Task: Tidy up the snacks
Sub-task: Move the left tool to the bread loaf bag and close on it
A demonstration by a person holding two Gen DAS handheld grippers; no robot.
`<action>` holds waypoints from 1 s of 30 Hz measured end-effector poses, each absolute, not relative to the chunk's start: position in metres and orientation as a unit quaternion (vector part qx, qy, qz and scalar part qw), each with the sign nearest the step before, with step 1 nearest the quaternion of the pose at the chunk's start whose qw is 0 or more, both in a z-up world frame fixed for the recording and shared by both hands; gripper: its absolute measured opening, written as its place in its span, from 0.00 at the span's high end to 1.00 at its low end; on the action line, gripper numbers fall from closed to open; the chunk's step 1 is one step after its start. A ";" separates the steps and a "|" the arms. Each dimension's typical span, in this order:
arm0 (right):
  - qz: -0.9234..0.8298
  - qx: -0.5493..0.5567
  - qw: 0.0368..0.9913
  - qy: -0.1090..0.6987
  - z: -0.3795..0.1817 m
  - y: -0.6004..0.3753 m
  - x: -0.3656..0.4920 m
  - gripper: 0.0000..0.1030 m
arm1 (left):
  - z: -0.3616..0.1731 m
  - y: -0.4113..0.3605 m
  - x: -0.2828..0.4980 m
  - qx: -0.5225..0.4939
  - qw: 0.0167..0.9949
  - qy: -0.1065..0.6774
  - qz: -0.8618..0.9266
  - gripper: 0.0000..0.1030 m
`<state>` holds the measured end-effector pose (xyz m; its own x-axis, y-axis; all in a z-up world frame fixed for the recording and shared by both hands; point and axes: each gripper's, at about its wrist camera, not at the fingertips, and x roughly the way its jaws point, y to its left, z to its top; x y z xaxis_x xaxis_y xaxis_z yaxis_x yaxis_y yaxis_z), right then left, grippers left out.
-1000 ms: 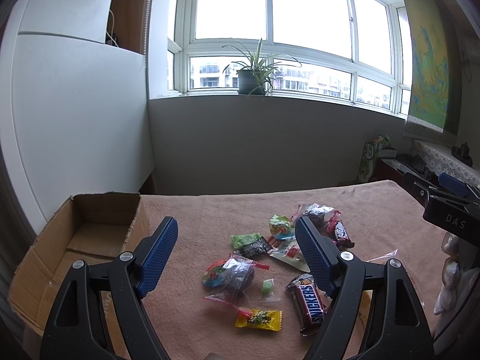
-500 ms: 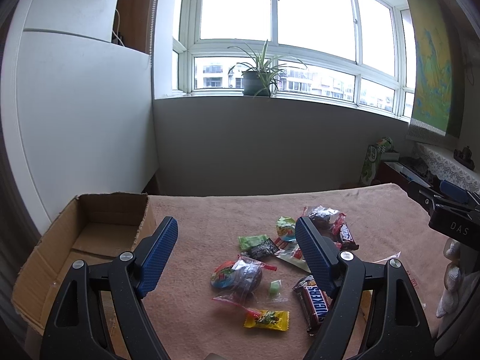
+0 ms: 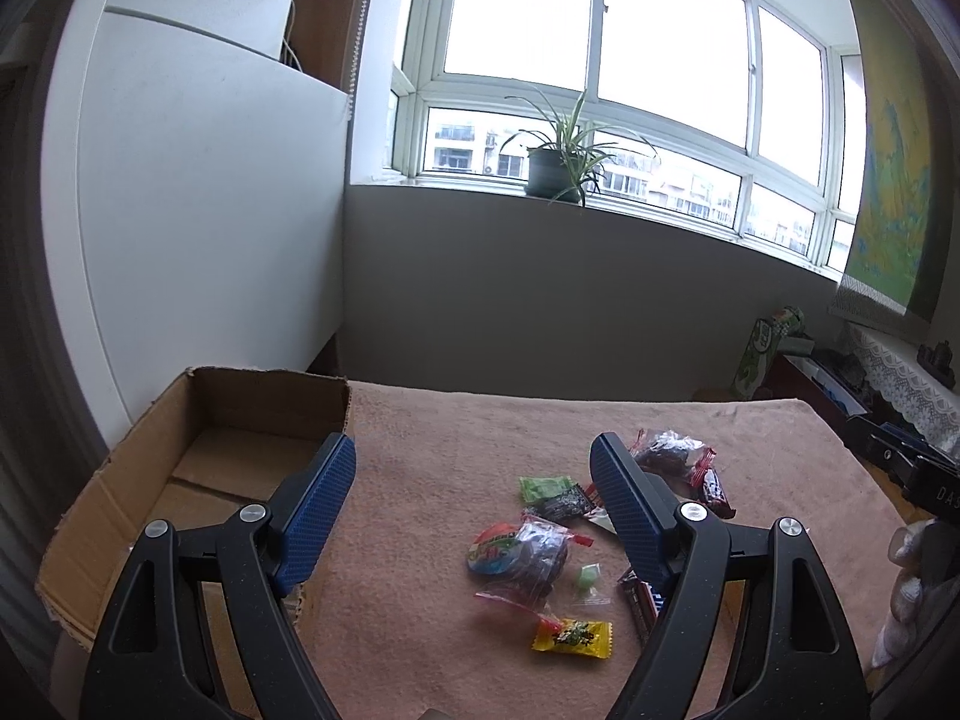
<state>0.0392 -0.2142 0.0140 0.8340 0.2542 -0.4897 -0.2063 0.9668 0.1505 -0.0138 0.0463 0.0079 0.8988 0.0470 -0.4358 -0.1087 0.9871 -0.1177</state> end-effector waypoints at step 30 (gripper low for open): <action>0.233 0.195 0.837 0.456 -0.077 -0.293 0.058 0.27 | -0.046 -0.055 -0.006 -0.092 0.893 0.387 -0.211 0.35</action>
<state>0.0585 -0.2932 -0.0766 0.4759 0.5673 -0.6721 -0.2108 0.8155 0.5390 -0.0060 -0.0553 -0.0457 0.6107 -0.4478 -0.6531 0.3054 0.8941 -0.3275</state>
